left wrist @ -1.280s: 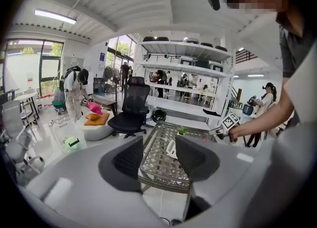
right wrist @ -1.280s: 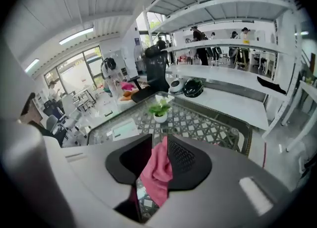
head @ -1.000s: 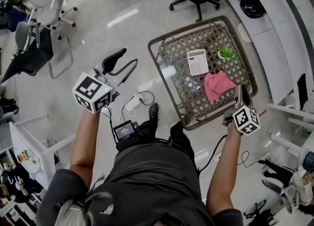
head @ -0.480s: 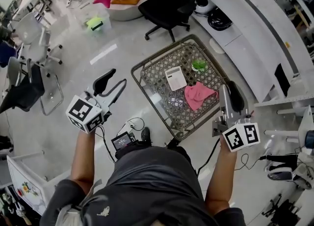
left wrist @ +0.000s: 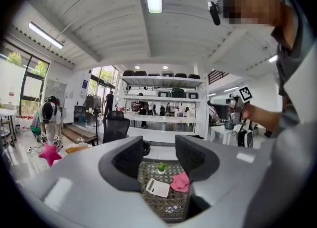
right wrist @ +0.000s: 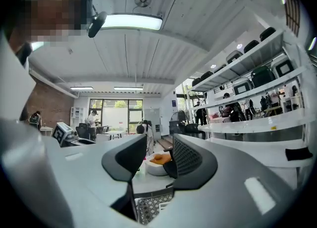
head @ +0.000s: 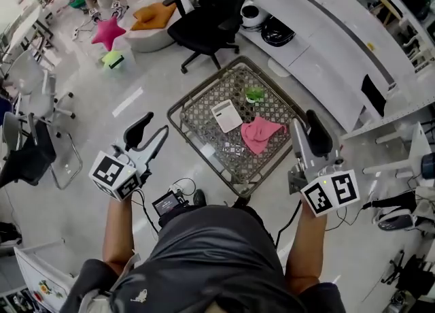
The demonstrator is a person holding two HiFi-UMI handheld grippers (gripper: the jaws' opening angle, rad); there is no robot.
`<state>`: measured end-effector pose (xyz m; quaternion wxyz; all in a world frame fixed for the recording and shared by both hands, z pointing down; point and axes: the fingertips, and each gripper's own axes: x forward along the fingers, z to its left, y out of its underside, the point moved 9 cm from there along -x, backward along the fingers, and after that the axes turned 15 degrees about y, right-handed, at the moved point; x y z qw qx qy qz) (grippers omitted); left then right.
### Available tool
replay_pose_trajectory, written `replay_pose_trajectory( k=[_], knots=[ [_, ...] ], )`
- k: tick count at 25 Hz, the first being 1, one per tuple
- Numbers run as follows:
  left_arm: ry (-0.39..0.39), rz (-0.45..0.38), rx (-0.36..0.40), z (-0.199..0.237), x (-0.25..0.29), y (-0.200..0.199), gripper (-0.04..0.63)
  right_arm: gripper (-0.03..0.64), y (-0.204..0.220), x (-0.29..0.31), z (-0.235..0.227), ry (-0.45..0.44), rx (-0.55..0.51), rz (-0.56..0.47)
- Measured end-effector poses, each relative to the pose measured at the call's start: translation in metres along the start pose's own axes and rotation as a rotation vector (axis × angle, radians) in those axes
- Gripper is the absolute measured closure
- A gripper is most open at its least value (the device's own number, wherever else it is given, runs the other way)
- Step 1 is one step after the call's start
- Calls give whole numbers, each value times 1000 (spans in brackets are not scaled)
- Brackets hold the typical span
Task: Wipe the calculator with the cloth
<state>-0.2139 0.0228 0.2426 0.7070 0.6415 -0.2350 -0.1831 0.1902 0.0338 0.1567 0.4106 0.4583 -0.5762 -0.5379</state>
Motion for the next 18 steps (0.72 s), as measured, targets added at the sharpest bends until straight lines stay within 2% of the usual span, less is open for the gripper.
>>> replay_pose_trajectory(
  k=[2, 5, 9, 18],
  knots=[
    [8, 4, 7, -3, 0, 2, 374, 471, 1, -5, 1, 6, -4, 4],
    [4, -21, -39, -8, 3, -1, 374, 472, 6, -11, 2, 16, -15, 8],
    [23, 3, 13, -5, 1, 12, 374, 472, 11, -15, 2, 22, -14, 8],
    [27, 8, 3, 5, 2, 18, 374, 472, 17, -8, 5, 31, -14, 23]
  ],
)
